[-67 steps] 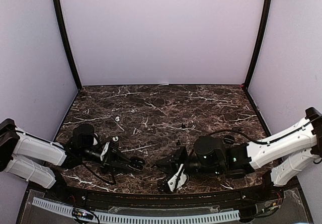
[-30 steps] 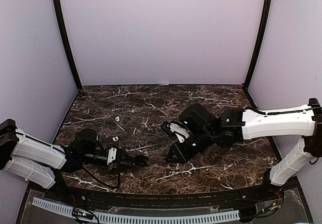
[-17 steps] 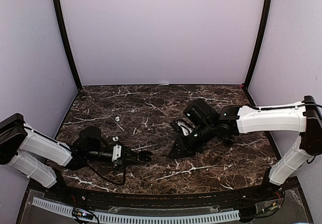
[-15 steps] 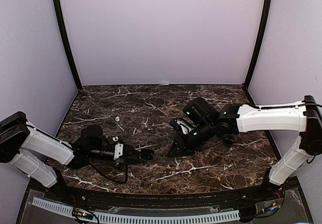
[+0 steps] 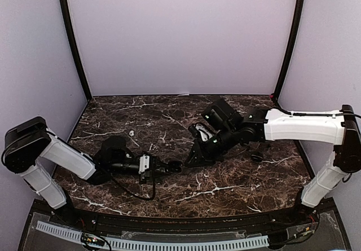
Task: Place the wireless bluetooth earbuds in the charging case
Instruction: Insert the right earbud into the right side groove of the charging case.
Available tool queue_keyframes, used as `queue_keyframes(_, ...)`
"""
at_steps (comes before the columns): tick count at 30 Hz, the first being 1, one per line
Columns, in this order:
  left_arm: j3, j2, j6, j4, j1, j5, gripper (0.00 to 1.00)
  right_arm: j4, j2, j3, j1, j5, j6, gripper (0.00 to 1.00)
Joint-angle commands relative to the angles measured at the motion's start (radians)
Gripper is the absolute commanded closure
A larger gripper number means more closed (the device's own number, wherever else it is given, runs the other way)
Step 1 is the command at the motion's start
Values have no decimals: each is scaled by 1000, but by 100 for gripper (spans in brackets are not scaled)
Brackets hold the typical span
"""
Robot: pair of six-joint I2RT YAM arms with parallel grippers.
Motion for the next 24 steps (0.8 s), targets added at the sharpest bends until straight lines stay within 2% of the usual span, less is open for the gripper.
queue_keyframes(1,38,20,1,39,-11,-22,100,-50,29,53,-2,54,6,100)
queue_keyframes(24,49,113,-18,141,-21,-56,100,-136,67,77,-12,137,-11,100)
